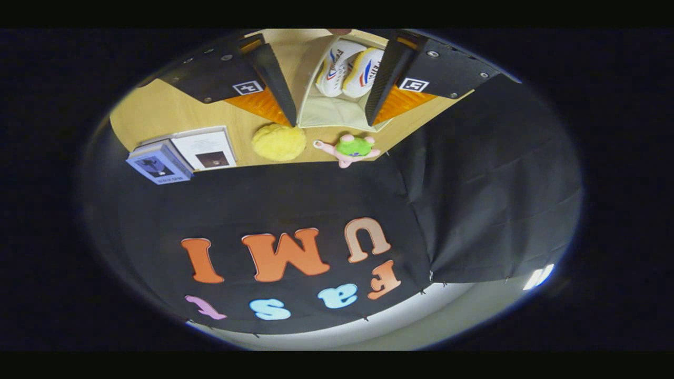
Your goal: Open the storage box then place both shoes into the box .Put the left shoe in first, then the right shoe, with the right side of both shoes facing outward in a uniform manner.
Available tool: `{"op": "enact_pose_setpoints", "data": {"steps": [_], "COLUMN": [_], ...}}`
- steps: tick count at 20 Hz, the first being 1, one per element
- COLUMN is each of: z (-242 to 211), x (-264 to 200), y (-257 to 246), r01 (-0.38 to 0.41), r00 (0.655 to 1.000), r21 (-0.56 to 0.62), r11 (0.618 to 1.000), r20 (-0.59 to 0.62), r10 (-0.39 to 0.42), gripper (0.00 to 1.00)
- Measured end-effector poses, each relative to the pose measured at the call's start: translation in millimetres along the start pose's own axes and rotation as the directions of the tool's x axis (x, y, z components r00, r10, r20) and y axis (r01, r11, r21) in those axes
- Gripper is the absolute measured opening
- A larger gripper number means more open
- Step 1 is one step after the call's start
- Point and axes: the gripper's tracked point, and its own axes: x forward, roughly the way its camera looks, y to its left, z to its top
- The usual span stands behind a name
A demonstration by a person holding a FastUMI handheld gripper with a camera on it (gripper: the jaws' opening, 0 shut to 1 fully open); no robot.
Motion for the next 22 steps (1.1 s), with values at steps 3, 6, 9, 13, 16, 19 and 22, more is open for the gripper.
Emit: {"op": "enact_pose_setpoints", "data": {"steps": [3,6,9,13,16,19,22], "z": [23.6,38.1,37.6,44.4,40.0,30.3,31.2], "x": [-18.3,-39.6,-62.6,-92.9,-112.1,-127.7,-142.2], "y": [-20.1,-39.5,-59.1,-90.0,-93.9,-114.4,-127.6], "r01": [0.056,0.109,0.127,0.206,0.21,0.263,0.292], "r00": [0.989,0.963,0.949,0.913,0.899,0.873,0.848], "r21": [-0.04,-0.072,-0.074,-0.077,-0.122,-0.102,-0.07], "r11": [0.998,0.991,0.989,0.976,0.97,0.959,0.954], "r20": [0.142,0.254,0.3,0.373,0.414,0.449,0.479], "r10": [-0.049,-0.087,-0.099,-0.164,-0.143,-0.191,-0.224], "gripper": [0.84,0.84,0.85,0.89,0.9,0.94,0.94]}}
